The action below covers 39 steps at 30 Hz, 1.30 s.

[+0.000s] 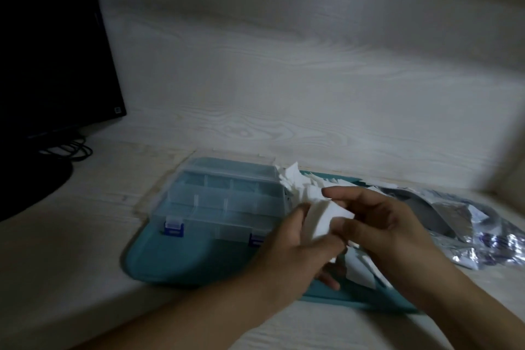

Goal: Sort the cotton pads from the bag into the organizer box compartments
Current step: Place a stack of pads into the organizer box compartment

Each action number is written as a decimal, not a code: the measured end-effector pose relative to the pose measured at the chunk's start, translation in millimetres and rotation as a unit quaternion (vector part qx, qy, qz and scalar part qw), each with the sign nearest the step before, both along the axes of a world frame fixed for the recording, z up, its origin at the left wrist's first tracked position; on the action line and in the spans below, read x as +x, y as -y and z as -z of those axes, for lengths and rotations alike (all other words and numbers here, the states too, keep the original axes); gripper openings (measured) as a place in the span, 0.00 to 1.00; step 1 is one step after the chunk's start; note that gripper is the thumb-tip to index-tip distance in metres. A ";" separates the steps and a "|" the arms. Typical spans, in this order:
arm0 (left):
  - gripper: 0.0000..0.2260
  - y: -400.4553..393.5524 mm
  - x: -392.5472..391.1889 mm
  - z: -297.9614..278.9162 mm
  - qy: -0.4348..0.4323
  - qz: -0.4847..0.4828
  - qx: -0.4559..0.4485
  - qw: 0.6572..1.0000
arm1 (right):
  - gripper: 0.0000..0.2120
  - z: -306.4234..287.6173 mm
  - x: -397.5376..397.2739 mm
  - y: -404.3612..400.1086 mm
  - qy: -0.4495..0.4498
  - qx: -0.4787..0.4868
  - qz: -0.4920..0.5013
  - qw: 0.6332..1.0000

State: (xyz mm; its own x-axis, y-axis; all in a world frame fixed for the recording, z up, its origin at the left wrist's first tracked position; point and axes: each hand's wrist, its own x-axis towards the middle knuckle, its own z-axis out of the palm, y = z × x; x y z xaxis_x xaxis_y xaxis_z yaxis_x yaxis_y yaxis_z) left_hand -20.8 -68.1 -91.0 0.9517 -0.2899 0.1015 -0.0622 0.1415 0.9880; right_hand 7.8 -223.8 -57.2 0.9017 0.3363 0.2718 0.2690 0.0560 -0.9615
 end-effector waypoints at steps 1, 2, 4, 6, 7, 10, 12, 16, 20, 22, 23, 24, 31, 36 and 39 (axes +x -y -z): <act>0.14 2.5 -2.2 -0.1 0.016 -0.004 0.027 1.000 | 0.17 -0.4 -0.5 0.1 -0.006 0.015 0.007 1.000; 0.15 3.9 -5.0 -1.1 0.025 -0.005 0.047 0.999 | 0.18 -2.8 -2.8 -1.9 -0.013 0.024 0.011 1.000; 0.21 5.3 -8.3 -5.4 0.024 -0.015 0.070 0.997 | 0.22 -6.7 -5.9 -6.6 -0.024 0.031 0.028 0.999; 0.26 3.7 -9.2 -12.3 0.020 -0.041 0.091 0.995 | 0.24 -10.1 -6.0 -12.5 -0.060 0.066 0.045 0.995; 0.26 1.2 -9.4 -16.1 0.024 -0.054 0.097 0.993 | 0.25 -12.5 -6.5 -16.4 -0.087 0.088 0.044 0.991; 0.26 -15.7 0.6 -28.0 0.072 -0.096 0.080 0.990 | 0.18 -36.2 -12.7 -43.3 -0.112 0.087 -0.014 0.990; 0.26 -33.7 5.9 -41.9 0.105 -0.133 0.065 0.983 | 0.15 -53.1 -7.9 -61.9 -0.097 0.049 -0.047 0.993; 0.27 -84.4 9.9 -72.5 0.148 -0.182 0.047 0.971 | 0.14 -80.0 14.4 -105.4 -0.074 0.002 -0.058 0.996; 0.27 -148.7 13.9 -76.0 0.179 -0.253 0.218 0.926 | 0.08 -84.0 33.0 -162.2 -0.114 0.022 -0.029 0.993; 0.22 -181.5 18.4 -66.1 0.220 -0.339 0.284 0.870 | 0.10 -73.7 47.8 -183.8 -0.143 -0.006 0.010 0.990; 0.18 -195.2 18.9 -59.0 0.240 -0.370 0.289 0.850 | 0.11 -67.6 55.0 -192.9 -0.151 -0.031 0.032 0.988; 0.15 -205.4 19.4 -50.7 0.257 -0.384 0.289 0.838 | 0.11 -60.7 62.5 -200.2 -0.156 -0.062 0.055 0.984; 0.13 -209.7 22.1 -9.7 0.299 -0.288 0.433 0.800 | 0.15 -31.2 80.4 -222.5 -0.181 -0.231 0.128 0.947; 0.15 -208.2 25.6 -0.4 0.243 -0.242 0.465 0.817 | 0.14 -20.6 84.5 -229.3 -0.180 -0.292 0.125 0.931; 0.15 -207.1 26.3 1.5 0.225 -0.238 0.472 0.818 | 0.11 -14.8 87.5 -230.4 -0.146 -0.362 0.138 0.910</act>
